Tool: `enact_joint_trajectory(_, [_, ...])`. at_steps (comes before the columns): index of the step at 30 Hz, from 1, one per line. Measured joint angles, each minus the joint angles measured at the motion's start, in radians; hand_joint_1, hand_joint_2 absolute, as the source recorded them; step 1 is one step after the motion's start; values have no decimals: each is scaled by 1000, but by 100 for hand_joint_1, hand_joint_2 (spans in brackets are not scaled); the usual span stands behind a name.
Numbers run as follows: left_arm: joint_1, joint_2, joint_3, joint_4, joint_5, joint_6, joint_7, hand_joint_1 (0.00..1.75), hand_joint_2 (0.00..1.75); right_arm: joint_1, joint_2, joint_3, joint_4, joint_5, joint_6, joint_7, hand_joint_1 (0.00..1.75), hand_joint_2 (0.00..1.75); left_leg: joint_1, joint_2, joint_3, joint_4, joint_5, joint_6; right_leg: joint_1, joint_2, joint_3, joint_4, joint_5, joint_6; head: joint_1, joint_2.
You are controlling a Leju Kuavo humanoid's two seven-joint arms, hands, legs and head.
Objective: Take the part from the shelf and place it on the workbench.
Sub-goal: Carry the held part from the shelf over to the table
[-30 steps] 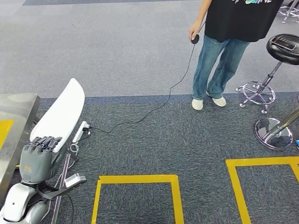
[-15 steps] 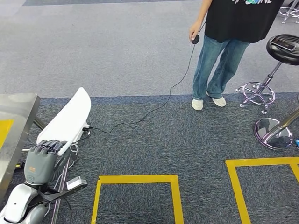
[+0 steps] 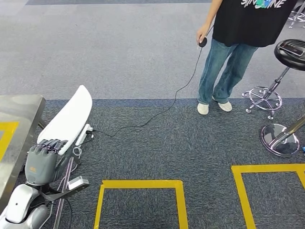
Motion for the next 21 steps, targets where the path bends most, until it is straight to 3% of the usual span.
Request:
enact_joint_trajectory(1, [0, -1, 0, 0, 0, 0, 0, 175, 175, 1, 0, 0, 0, 0, 0, 0, 0, 0, 0, 0, 1, 0, -1, 0, -1, 0, -23, 36, -7, 2, 0, 0])
enact_joint_trajectory(2, [0, -1, 0, 0, 1, 1, 1, 175, 175, 3, 0, 0, 0, -1, 0, 0, 0, 0, 1, -1, 2, 1, -3, -2, -1, 0, -30, 35, 5, 5, 1, 0])
enact_joint_trajectory(3, [-1, -2, 0, 0, 1, 2, 2, 175, 175, 3, -1, 0, 0, -1, 0, 1, 0, 0, 2, -1, 5, 2, -5, -6, -3, -1, -17, -4, 36, 5, 1, 0])
enact_joint_trajectory(5, [-6, -3, 2, 0, 2, 2, 4, 175, 175, 2, -2, 0, 0, -2, -1, 2, 0, 0, 5, -2, 11, 6, -13, -17, -4, 0, 37, -140, 104, 7, 1, 0])
enact_joint_trajectory(7, [-15, -3, 6, 0, 3, 3, 6, 175, 175, 0, -2, 0, 1, -2, -2, 1, 0, 0, 5, -3, 10, 12, -19, -31, -2, 1, 72, -219, 119, -5, 2, 0])
enact_joint_trajectory(9, [-23, -3, 8, -1, 3, 5, 7, 175, 175, 2, -2, 0, 1, -3, -2, 0, 0, 0, 4, -3, 9, 17, -21, -42, 2, 1, 77, -226, 115, -24, 2, 0])
enact_joint_trajectory(11, [-26, -3, 10, -2, 3, 6, 7, 175, 175, 5, -2, 1, 1, -4, -3, 0, 0, 0, 7, -3, 7, 37, -28, -50, 0, 1, 90, -229, 122, -36, 0, 0])
enact_joint_trajectory(13, [-31, -3, 11, -3, 3, 6, 7, 175, 175, 4, -2, 1, 1, -5, -4, 0, 0, 0, 9, -1, -35, 124, -57, -59, -1, 1, 106, -232, 120, -44, -1, 0])
enact_joint_trajectory(15, [-35, -4, 11, -3, 3, 6, 7, 175, 175, 3, -2, 1, 2, -6, -5, 0, 0, 0, 10, -1, -113, 257, -108, -64, 2, 1, 114, -232, 112, -50, -2, 0])
enact_joint_trajectory(17, [-35, -4, 11, -3, 2, 6, 7, 175, 175, 4, -2, 1, 2, -7, -5, 0, 0, 0, 10, -1, -160, 307, -125, -61, 6, 3, 126, -232, 101, -53, -2, 0])
enact_joint_trajectory(18, [-35, -5, 11, -3, 2, 6, 7, 175, 175, 4, -2, 1, 2, -7, -5, 0, 0, 0, 9, -1, -157, 278, -101, -56, 9, 4, 135, -232, 94, -53, -2, 0])
enact_joint_trajectory(20, [-36, -4, 12, -3, 2, 6, 7, 175, 175, 4, -2, 1, 2, -7, -5, 0, 0, 0, 4, -1, -116, 150, -10, -41, 11, 5, 154, -233, 79, -52, -2, 0])
enact_joint_trajectory(21, [-37, -4, 12, -3, 2, 6, 7, 175, 175, 4, -1, 1, 2, -7, -5, 0, 0, 0, -2, 0, -96, 93, 15, -33, 12, 7, 162, -233, 71, -49, -2, 0])
